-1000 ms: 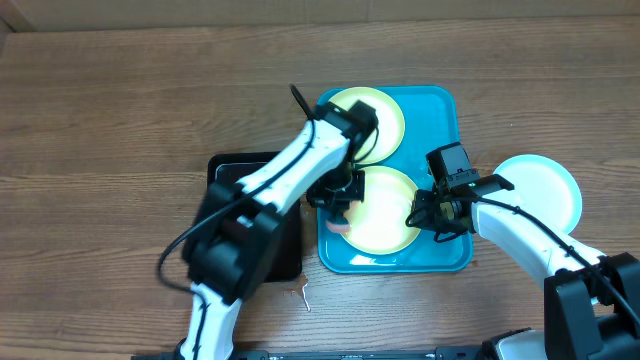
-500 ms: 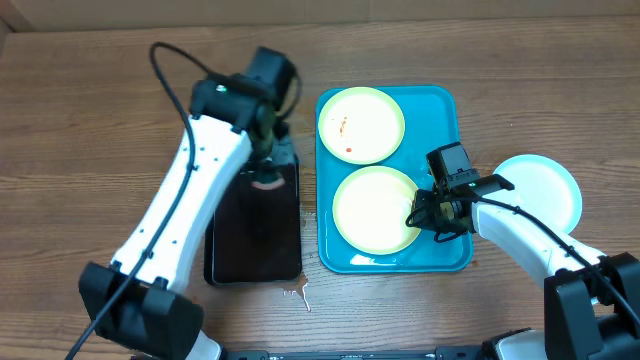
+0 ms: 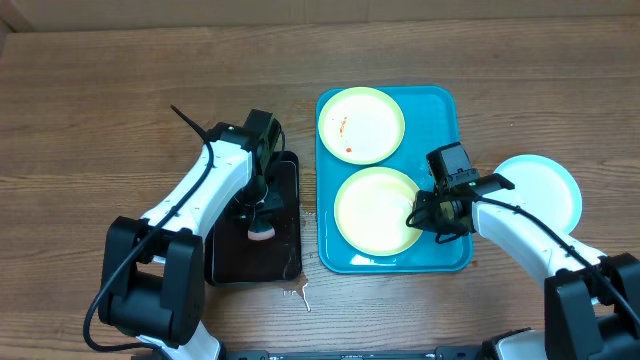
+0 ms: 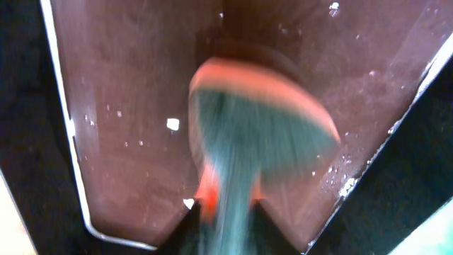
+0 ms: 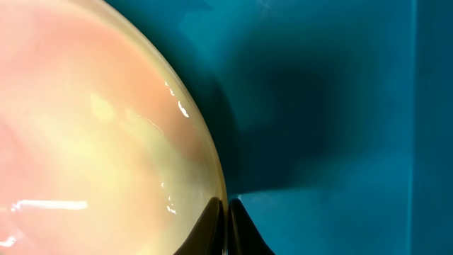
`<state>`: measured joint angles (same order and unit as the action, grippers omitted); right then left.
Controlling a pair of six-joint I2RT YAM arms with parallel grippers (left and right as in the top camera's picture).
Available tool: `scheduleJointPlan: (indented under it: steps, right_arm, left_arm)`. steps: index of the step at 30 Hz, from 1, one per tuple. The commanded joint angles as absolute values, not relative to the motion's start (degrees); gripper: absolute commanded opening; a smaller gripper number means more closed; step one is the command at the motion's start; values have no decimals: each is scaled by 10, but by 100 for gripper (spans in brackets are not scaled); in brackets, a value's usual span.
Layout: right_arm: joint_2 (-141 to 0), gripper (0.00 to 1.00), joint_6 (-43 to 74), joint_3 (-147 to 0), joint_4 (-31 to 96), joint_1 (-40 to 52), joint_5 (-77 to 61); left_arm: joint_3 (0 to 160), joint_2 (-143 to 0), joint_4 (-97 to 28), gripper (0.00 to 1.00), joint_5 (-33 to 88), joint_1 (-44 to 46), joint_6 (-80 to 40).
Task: Clean dirty plates on tray and stack at the side
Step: 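Return the sponge to the black tray with the left gripper, then lift the yellow plate with the right gripper and tilt it over the black tray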
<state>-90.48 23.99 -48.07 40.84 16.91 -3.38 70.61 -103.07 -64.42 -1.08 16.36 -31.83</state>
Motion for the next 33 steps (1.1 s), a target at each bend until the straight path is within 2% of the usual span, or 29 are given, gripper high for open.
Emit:
scheduleJointPlan:
  steps: [1, 2, 3, 7, 9, 10, 11, 12, 17, 23, 27, 33]
  right_arm:
    - [-897, 4, 240, -526, 447, 168, 13]
    - [-897, 4, 237, -553, 475, 168, 23]
    - [-897, 4, 232, -568, 489, 168, 23]
    - [-897, 4, 197, -639, 550, 170, 25]
    - [-897, 4, 177, -677, 576, 176, 26]
    - [-897, 4, 171, -696, 587, 182, 29]
    - [-897, 4, 166, -714, 595, 188, 31]
    - [-897, 4, 160, -736, 602, 197, 35]
    - [-897, 4, 151, -814, 610, 270, 94]
    - [-897, 4, 145, -829, 560, 410, 217]
    - [-898, 4, 145, -829, 531, 491, 290]
    - [-905, 4, 145, -829, 506, 566, 360]
  left_arm:
    - [742, -1017, -664, 45, 1, 161, -317]
    - [764, -1012, -680, 51, 1, 158, -317]
    - [779, -1011, -691, 54, 0, 156, -317]
    - [857, -1002, -743, 54, -2, 130, -304]
    - [907, -998, -771, 59, -2, 110, -294]
    - [937, -996, -787, 66, -2, 97, -286]
    - [963, -996, -800, 79, -3, 85, -281]
    - [997, -996, -816, 99, -5, 68, -275]
    - [1105, -996, -837, 100, -6, -18, -253]
    - [1123, -997, -838, 100, -6, -100, -253]
    - [1123, -997, -839, 100, -6, -117, -252]
    - [1123, -997, -838, 100, -6, -116, -253]
